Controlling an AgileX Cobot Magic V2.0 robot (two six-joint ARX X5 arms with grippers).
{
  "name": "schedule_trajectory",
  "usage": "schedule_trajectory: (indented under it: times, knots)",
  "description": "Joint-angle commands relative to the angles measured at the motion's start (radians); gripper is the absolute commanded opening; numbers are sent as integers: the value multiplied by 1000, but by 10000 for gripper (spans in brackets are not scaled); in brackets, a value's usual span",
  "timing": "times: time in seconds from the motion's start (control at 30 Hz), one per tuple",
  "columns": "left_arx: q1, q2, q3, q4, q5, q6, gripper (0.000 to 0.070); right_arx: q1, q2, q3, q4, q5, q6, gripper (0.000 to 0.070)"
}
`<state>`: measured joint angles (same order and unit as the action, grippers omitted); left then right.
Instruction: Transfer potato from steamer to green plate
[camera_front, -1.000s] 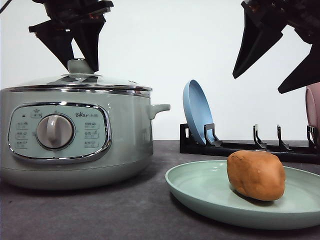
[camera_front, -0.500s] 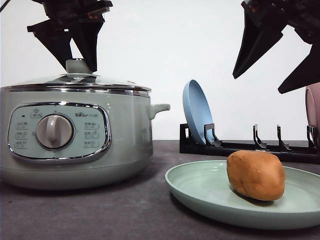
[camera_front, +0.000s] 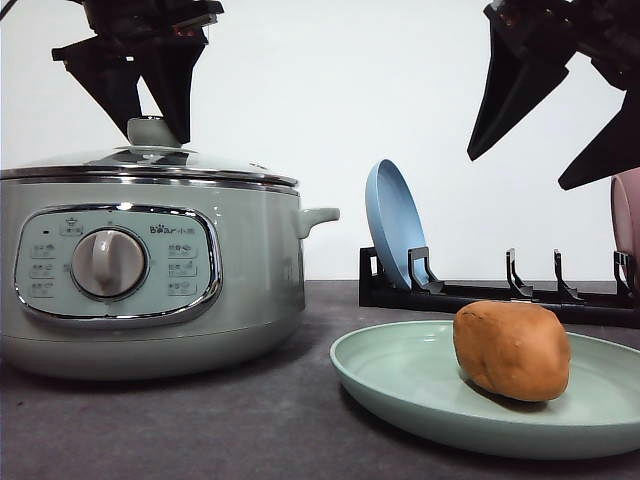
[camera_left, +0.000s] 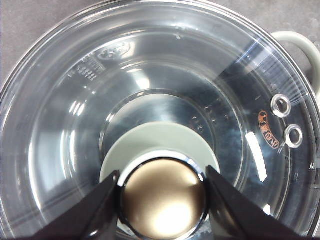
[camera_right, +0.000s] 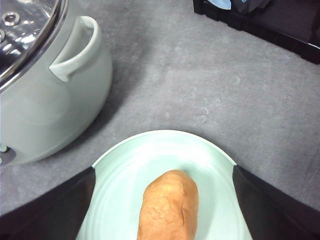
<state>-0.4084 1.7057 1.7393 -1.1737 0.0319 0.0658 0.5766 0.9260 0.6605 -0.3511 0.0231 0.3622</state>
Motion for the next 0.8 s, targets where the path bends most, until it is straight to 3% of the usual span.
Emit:
schedule_trajectory:
  times: [0.0, 0.77]
  knots:
    - [-4, -26, 34, 9, -3, 13, 1, 7, 7, 18, 6, 4, -15, 553]
    - [-4, -2, 34, 0, -3, 13, 0, 8, 7, 18, 5, 0, -14, 553]
